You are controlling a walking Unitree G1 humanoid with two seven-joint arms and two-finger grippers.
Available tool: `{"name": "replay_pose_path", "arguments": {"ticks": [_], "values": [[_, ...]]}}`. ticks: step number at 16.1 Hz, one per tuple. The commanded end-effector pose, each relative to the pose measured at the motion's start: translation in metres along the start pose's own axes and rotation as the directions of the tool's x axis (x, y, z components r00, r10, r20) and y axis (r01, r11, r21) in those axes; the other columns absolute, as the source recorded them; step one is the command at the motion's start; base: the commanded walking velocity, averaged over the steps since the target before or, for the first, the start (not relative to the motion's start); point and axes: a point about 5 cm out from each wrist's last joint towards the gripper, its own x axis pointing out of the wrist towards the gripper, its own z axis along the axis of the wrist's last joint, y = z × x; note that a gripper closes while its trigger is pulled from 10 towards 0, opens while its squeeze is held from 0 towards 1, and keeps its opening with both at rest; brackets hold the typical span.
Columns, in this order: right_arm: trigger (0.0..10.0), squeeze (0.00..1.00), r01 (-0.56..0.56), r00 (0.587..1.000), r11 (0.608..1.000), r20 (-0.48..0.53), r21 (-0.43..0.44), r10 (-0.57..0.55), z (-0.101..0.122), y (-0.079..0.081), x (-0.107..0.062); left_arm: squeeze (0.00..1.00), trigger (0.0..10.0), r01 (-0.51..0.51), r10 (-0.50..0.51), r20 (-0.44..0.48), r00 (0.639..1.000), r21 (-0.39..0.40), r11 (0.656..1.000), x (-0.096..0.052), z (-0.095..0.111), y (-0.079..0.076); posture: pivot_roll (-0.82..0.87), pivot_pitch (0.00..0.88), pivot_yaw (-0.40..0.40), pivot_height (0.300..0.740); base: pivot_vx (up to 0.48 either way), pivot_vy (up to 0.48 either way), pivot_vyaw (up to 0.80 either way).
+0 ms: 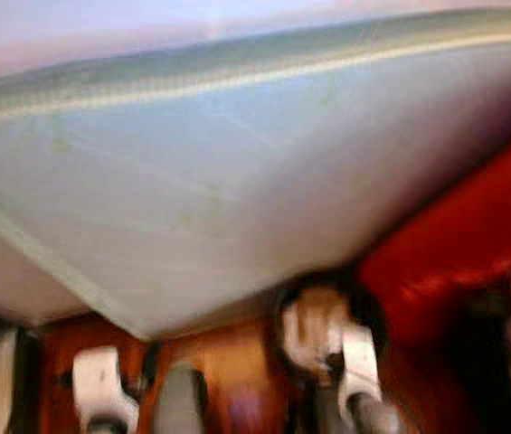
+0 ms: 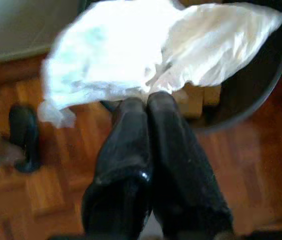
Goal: Clean up the room
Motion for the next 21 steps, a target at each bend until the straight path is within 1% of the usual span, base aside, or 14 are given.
{"name": "replay_pose_path", "arguments": {"ticks": [1, 3, 4, 5, 8, 10, 12, 13, 17, 19, 21], "values": [[10.0, 0.00, 0.055, 0.998, 0.998, -0.024, 0.024, -0.055, -0.005, -0.020, -0.003, 0.00, 10.0, -0.008, 0.008, -0.041, 0.999, -0.005, 1.000, -0.006, -0.007, 0.002, 0.26, 0.348, -0.062, 0.657, 0.000, 0.000, 0.00], [10.0, 0.00, 0.085, 0.996, 0.996, 0.024, 0.025, -0.086, 0.016, -0.040, -0.001, 0.00, 10.0, -0.016, 0.016, -0.038, 0.999, -0.004, 1.000, -0.012, -0.006, 0.004, 0.27, 0.363, -0.067, 0.657, 0.000, 0.000, 0.00], [10.0, 0.00, 0.088, 0.995, 0.996, 0.038, 0.023, -0.089, 0.021, -0.043, -0.001, 0.00, 10.0, -0.019, 0.019, -0.036, 0.999, -0.004, 1.000, -0.014, -0.005, 0.004, 0.28, 0.373, -0.071, 0.657, 0.000, 0.000, 0.00], [10.0, 0.00, 0.085, 0.995, 0.996, 0.051, 0.018, -0.086, 0.027, -0.043, 0.001, 0.00, 10.0, -0.026, 0.026, -0.032, 0.999, -0.004, 1.000, -0.018, -0.004, 0.005, 0.29, 0.383, -0.073, 0.657, 0.000, 0.000, 0.00], [10.0, 0.00, 0.065, 0.996, 0.998, 0.057, -0.008, -0.065, 0.032, -0.031, 0.004, 0.00, 10.0, -0.032, 0.032, -0.032, 0.999, -0.004, 0.999, -0.024, -0.002, 0.006, 0.31, 0.402, -0.077, 0.657, 0.000, 0.000, 0.00], [10.0, 0.00, 0.026, 0.997, 0.999, 0.076, -0.020, -0.025, 0.039, -0.019, 0.007, 0.00, 10.0, -0.040, 0.040, -0.028, 0.999, -0.001, 0.999, -0.027, 0.001, 0.006, 0.33, 0.429, -0.078, 0.657, 0.000, 0.000, 0.00], [10.0, 0.00, 0.015, 0.996, 1.000, 0.091, -0.027, -0.012, 0.044, -0.014, 0.008, 0.00, 10.0, -0.047, 0.047, -0.022, 0.999, 0.002, 0.999, -0.032, 0.004, 0.006, 0.34, 0.448, -0.079, 0.657, 0.000, 0.000, 0.00], [10.0, 0.00, 0.014, 0.995, 0.999, 0.100, -0.033, -0.011, 0.050, -0.013, 0.009, 0.00, 10.0, -0.050, 0.050, -0.008, 0.999, 0.004, 0.999, -0.033, 0.010, 0.005, 0.35, 0.463, -0.078, 0.657, 0.000, 0.000, 0.00], [10.0, 0.00, 0.033, 0.992, 0.999, 0.120, -0.037, -0.028, 0.060, -0.016, 0.010, 0.00, 10.0, -0.047, 0.047, 0.034, 0.998, 0.002, 0.999, -0.033, 0.028, -0.003, 0.36, 0.486, -0.077, 0.657, 0.000, 0.000, 0.00], [10.0, 0.00, 0.075, 0.989, 0.997, 0.132, -0.029, -0.071, 0.066, -0.025, 0.010, 0.00, 10.0, -0.044, 0.044, 0.041, 0.998, 0.001, 0.999, -0.035, 0.037, -0.008, 0.36, 0.489, -0.073, 0.657, 0.000, 0.000, 0.00], [10.0, 0.00, 0.103, 0.986, 0.994, 0.132, -0.029, -0.098, 0.066, -0.031, 0.009, 0.00, 10.0, -0.042, 0.042, 0.040, 0.998, 0.001, 0.999, -0.037, 0.040, -0.010, 0.35, 0.494, -0.073, 0.657, 0.000, 0.000, 0.00]]}}
